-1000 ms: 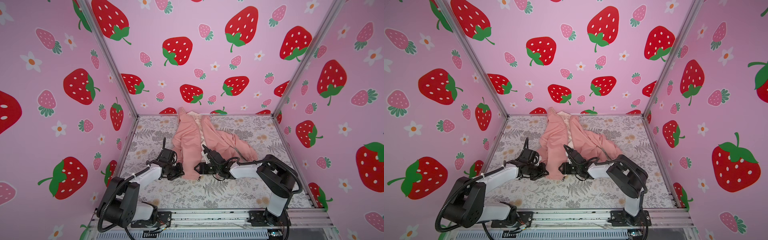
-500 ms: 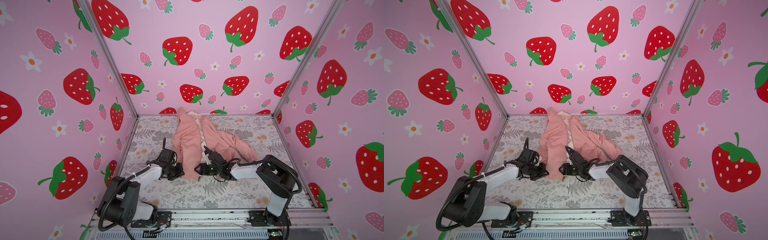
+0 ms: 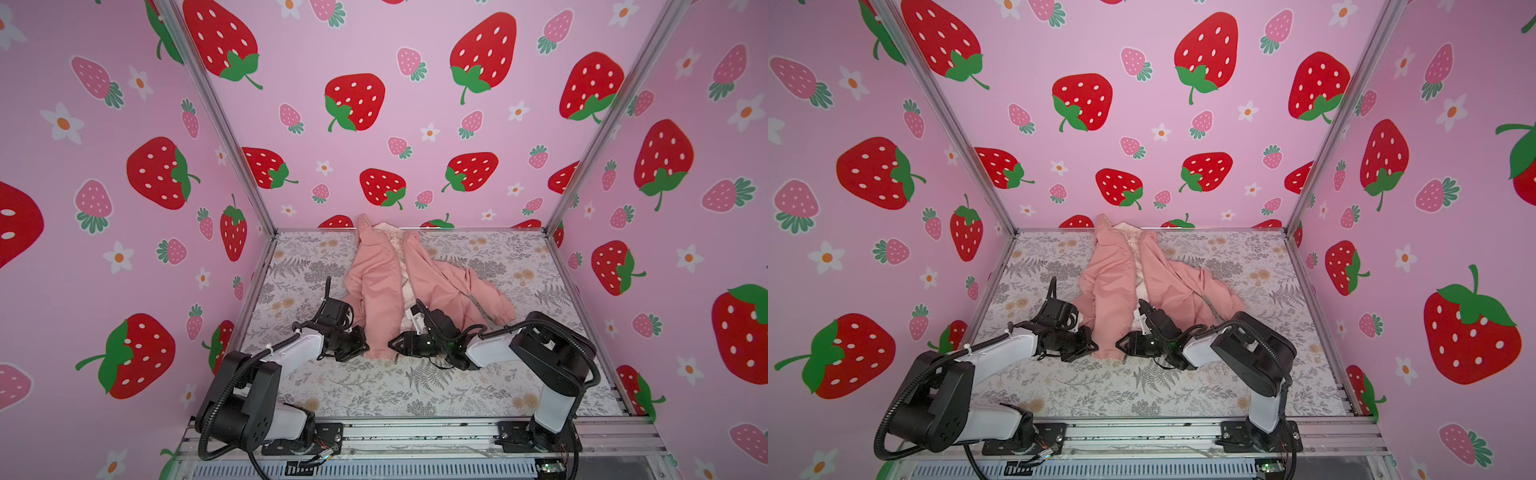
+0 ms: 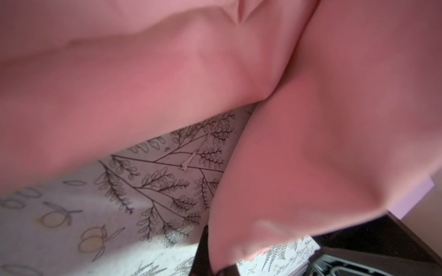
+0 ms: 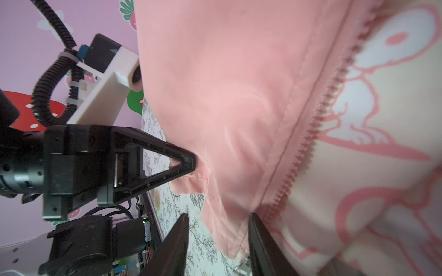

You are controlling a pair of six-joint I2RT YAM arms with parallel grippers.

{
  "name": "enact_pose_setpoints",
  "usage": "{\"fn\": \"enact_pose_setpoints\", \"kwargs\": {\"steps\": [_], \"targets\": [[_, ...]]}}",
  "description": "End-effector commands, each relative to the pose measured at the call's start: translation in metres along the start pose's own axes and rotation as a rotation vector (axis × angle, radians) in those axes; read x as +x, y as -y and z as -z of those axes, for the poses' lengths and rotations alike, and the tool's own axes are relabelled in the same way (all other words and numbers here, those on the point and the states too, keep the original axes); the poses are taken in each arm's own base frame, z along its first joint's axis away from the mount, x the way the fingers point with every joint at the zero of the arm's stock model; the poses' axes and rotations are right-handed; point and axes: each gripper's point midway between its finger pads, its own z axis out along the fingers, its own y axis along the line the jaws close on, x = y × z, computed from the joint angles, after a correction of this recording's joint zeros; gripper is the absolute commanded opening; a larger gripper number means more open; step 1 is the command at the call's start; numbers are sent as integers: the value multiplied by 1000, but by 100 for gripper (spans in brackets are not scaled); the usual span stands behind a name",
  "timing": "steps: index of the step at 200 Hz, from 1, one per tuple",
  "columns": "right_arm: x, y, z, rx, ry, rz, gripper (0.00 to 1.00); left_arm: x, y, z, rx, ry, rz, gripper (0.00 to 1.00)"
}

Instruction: Zip up the jacket

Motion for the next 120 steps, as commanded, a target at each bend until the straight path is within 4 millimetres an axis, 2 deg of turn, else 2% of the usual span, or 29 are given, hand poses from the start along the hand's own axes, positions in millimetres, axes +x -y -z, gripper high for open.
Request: {"fn": "enact_pose_setpoints", "kwargs": {"steps": [1, 17, 31, 36, 77, 120], "targets": [[-3, -12, 5, -30, 18, -3, 43, 2, -3, -1, 1, -11, 8, 1], [-4, -4, 6, 16, 28, -4, 51, 3, -4, -1, 0, -11, 11, 1], [-5, 1, 7, 46, 36, 2, 51, 3, -5, -2, 2, -13, 12, 1], [-6, 2, 7, 59, 37, 5, 55, 3, -5, -2, 4, -13, 13, 1], [-9, 15, 6, 132, 46, 11, 59, 4, -6, -3, 8, -17, 18, 0], [-9, 13, -5, 101, 30, 2, 59, 5, -7, -5, 13, -23, 22, 0]]}}
